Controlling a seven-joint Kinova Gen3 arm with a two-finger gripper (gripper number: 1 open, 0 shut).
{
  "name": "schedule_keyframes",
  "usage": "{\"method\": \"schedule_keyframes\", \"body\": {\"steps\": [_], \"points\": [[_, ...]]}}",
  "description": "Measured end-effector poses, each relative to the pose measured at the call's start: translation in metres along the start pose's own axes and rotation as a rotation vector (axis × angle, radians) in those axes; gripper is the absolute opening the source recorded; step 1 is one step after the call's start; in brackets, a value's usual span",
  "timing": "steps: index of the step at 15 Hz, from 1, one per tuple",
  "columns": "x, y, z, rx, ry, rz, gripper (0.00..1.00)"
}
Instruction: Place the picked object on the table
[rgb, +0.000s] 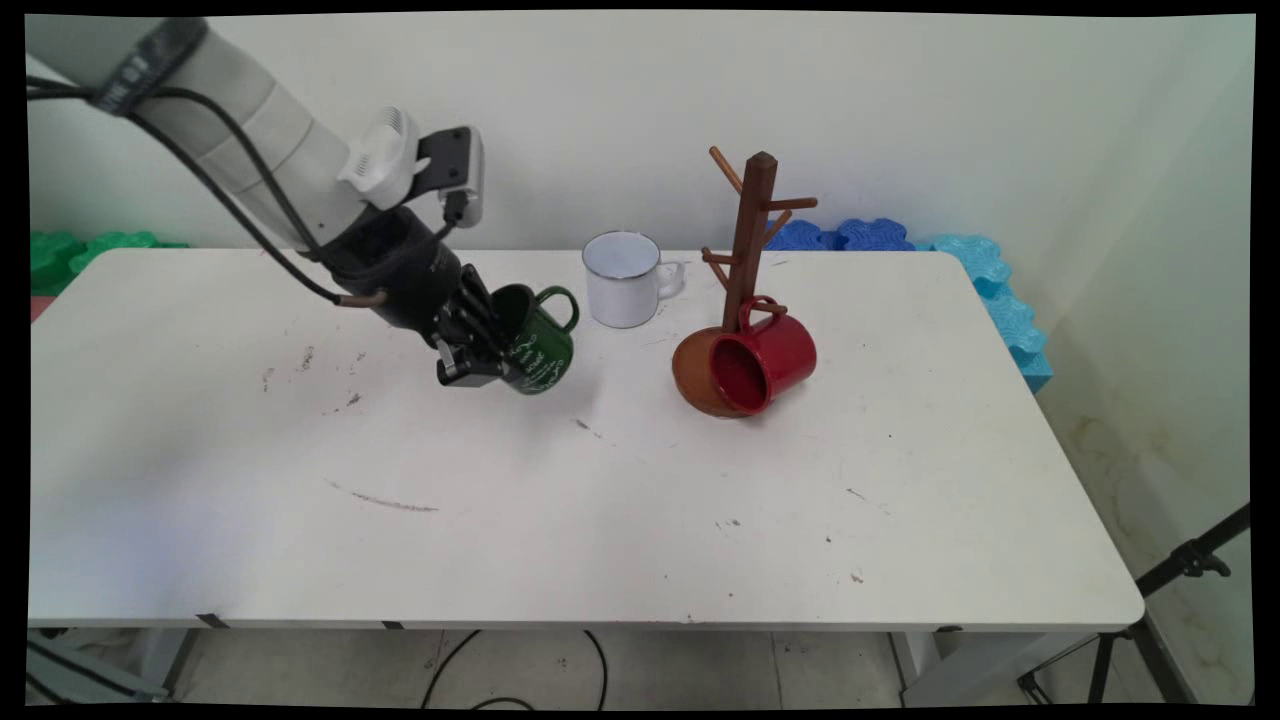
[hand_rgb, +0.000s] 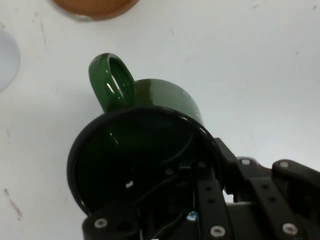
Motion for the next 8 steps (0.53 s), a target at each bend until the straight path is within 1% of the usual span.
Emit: {"method": "schedule_keyframes", "body": {"steps": [4,8], "points": [[0.007,-0.013,0.013,0.016,-0.076,0.036,0.0],[0.018,-0.029,0.03,0.035,-0.14,0.072,0.0]]}}
